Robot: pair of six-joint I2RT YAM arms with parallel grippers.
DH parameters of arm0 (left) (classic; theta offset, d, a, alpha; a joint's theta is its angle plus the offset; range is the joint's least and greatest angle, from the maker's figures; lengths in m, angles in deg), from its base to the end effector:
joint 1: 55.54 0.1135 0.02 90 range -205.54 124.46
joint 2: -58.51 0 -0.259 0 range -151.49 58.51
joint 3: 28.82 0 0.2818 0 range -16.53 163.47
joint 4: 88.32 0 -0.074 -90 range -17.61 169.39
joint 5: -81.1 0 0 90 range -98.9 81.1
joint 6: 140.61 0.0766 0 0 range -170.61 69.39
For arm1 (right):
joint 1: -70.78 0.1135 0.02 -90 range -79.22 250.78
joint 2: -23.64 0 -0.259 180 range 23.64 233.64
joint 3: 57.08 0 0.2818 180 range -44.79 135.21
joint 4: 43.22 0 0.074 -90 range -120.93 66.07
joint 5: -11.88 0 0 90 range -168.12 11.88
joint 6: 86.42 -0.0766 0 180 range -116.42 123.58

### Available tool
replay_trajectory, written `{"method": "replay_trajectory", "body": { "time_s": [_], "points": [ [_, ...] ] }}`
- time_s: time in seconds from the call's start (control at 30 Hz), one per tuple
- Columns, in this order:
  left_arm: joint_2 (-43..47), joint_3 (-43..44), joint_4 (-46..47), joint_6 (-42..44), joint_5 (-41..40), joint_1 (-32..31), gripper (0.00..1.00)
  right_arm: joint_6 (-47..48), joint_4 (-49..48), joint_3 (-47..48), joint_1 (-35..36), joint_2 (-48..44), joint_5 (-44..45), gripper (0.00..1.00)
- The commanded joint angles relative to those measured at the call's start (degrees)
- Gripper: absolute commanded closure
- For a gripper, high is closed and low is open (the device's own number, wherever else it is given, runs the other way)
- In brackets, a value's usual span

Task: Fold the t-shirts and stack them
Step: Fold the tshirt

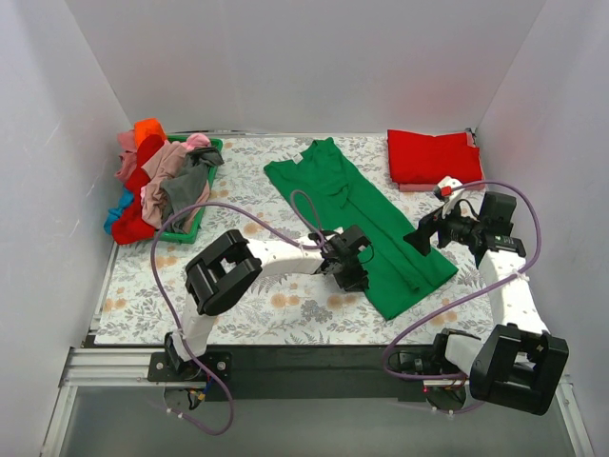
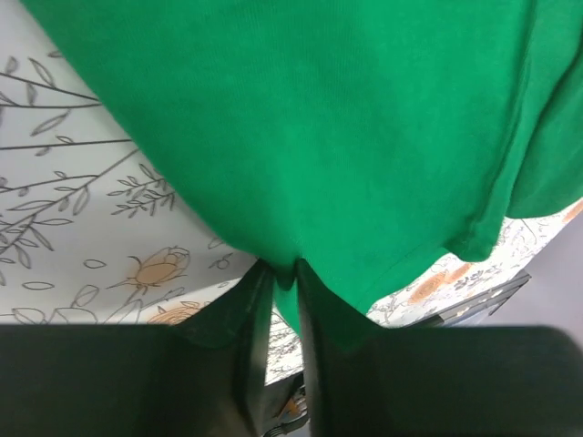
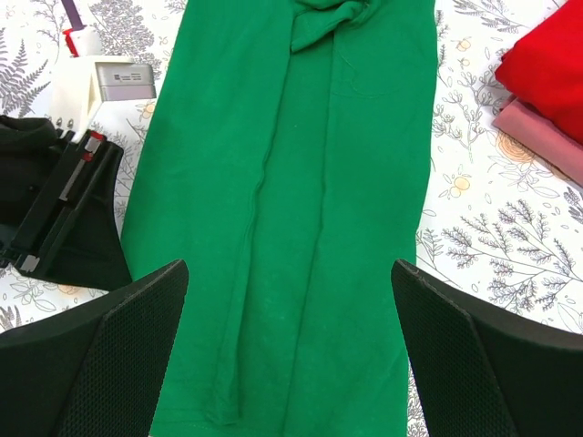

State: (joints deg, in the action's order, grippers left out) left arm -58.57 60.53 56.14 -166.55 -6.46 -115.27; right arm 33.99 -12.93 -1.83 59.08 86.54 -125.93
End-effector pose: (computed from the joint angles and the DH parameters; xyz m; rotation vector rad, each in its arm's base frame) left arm 0.2266 -0.3947 0.0785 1.4152 -2.6824 0.7225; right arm 0.2859 -0.0013 0.2294 -0.7456 1.8861 0.4721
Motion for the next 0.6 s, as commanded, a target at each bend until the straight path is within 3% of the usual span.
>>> {"method": "replay_trajectory", "body": {
  "time_s": [0.0, 0.1, 0.17, 0.33, 0.4, 0.57],
  "points": [
    [-5.97, -2.96, -11.29, -13.36, -5.51, 0.75, 0.85, 1.05, -1.74, -0.86, -0.51, -1.98, -2.37, 0.02],
    [-3.61, -4.36, -10.16, -6.71, -6.48, 0.92, 1.0, 1.14, -1.74, -0.86, -0.78, -2.33, -2.81, 0.02],
    [-0.8, -6.03, -9.63, -1.86, -8.05, 0.84, 1.0, 1.23, -1.65, -0.95, -0.78, -2.51, -2.9, 0.01],
    [15.54, -23.68, -8.92, 7.38, -9.74, 2.41, 1.0, 2.81, -0.95, -1.56, -0.86, -4.36, -3.95, 0.01],
    [23.07, -32.96, -7.35, 9.49, -6.85, 5.47, 1.0, 3.68, 0.1, -1.48, -0.78, -4.71, -4.22, 0.02],
    [37.08, -43.3, -3.57, 20.28, 1.06, 13.39, 0.99, 10.52, 6.94, 0.1, -0.78, -4.36, -9.92, 0.02]
  ]
}}
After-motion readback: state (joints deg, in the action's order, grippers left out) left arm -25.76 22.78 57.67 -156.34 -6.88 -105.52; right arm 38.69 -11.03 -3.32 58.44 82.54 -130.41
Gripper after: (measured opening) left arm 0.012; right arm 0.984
